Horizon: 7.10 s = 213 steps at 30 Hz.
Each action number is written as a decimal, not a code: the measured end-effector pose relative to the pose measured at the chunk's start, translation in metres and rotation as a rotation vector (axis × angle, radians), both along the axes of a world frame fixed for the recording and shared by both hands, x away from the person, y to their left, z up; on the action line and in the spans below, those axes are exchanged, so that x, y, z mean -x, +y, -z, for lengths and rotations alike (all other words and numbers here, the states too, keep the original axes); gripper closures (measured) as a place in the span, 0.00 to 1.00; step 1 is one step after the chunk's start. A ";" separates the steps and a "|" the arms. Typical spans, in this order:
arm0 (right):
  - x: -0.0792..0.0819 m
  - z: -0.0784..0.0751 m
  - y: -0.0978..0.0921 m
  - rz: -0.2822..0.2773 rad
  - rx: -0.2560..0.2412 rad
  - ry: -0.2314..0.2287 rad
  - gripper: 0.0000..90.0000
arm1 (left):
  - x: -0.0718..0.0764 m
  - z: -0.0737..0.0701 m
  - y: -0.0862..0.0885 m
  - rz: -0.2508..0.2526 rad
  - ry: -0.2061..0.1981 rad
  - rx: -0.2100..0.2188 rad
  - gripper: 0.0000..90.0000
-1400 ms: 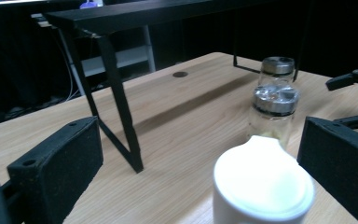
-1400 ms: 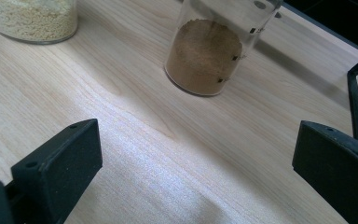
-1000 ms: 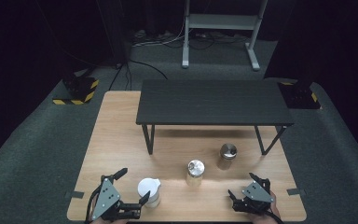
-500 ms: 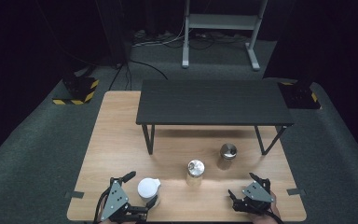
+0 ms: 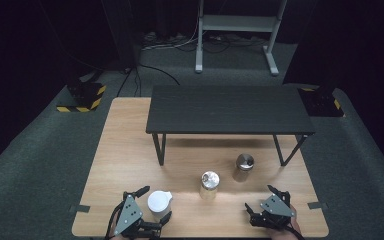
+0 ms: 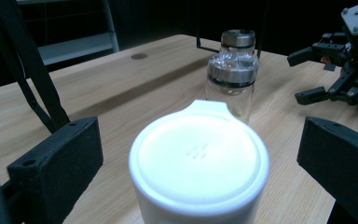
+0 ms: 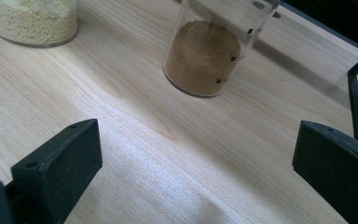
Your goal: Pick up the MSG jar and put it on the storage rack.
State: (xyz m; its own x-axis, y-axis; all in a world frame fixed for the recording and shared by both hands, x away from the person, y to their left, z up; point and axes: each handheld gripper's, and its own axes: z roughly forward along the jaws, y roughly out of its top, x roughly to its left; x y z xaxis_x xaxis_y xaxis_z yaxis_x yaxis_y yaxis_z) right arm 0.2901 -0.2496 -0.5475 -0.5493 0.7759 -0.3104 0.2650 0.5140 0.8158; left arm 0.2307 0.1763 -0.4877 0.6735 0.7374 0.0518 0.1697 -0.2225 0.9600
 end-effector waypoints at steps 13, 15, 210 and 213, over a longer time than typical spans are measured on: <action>0.000 0.000 -0.001 0.001 -0.009 0.002 0.00 | -0.005 0.016 0.000 0.008 0.032 -0.013 0.00; 0.000 0.000 -0.001 0.000 -0.008 0.002 0.00 | -0.006 0.018 0.000 0.008 0.034 -0.017 0.00; 0.000 -0.001 -0.003 -0.019 -0.030 0.001 0.00 | -0.084 -0.130 -0.011 -0.049 -0.134 0.162 0.34; 0.000 -0.001 -0.003 -0.019 -0.031 0.001 0.00 | -0.087 -0.132 -0.012 -0.050 -0.135 0.166 0.34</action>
State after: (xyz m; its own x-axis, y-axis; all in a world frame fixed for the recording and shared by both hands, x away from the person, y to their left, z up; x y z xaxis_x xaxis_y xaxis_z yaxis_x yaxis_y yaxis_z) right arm 0.2898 -0.2527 -0.5467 -0.5647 0.7742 -0.2860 0.2561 0.4938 0.8310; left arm 0.3180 0.1644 -0.3553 0.6309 0.7758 0.0141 0.0439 -0.0538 0.9976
